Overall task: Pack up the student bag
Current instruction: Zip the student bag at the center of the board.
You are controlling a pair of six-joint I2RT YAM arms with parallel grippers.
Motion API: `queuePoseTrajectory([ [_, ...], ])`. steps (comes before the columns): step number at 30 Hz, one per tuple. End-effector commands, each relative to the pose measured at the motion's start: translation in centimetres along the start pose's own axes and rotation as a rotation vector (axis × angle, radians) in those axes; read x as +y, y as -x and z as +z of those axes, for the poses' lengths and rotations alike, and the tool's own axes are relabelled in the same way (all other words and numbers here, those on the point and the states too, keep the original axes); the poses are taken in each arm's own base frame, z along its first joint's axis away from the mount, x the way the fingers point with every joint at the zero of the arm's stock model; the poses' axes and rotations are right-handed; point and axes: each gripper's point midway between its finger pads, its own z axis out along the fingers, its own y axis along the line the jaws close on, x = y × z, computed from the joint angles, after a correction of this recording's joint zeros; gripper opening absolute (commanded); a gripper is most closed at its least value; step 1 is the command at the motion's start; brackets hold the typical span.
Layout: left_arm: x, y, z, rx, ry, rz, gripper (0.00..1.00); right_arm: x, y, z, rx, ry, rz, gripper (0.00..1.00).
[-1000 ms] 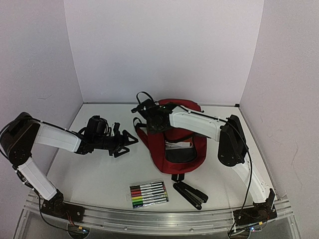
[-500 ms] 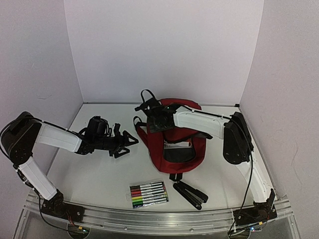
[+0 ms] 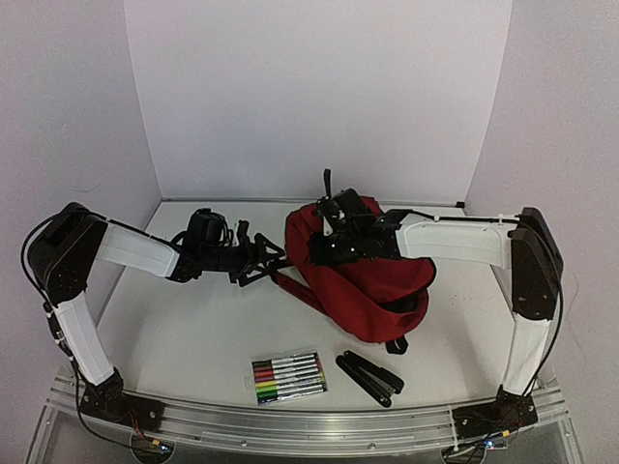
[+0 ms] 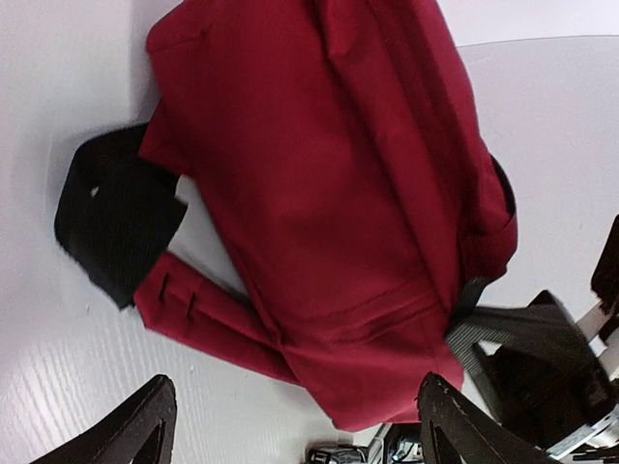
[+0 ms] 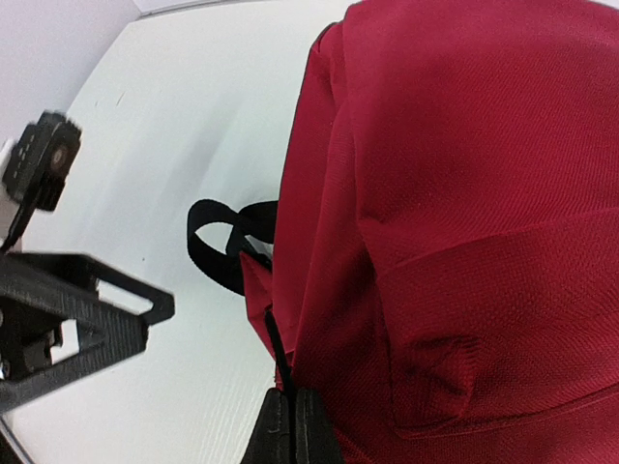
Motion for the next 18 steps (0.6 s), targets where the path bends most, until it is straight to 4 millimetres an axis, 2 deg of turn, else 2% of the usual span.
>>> queuePoseTrajectory([
  [1,-2.0,1.8,1.8,-0.016,-0.077,0.028,0.87,2.9,0.5,-2.2,-0.054,0.175,0.045,0.0],
  [8,-1.9,1.2,4.6,0.036,-0.092,0.019,0.88,2.5,-0.9,-2.7,-0.057,0.208,0.054,0.0],
  [11,-2.0,1.1,5.6,0.052,-0.086,0.025,0.86,2.0,-1.5,-2.4,-0.047,0.191,0.056,0.05],
  [14,-1.1,0.9,6.2,0.059,-0.06,0.018,0.73,1.6,-1.2,-2.2,-0.061,0.167,0.064,0.12],
  [18,-0.4,0.7,6.5,0.064,-0.037,0.007,0.47,1.1,-0.2,-1.9,-0.1,0.123,0.061,0.2],
])
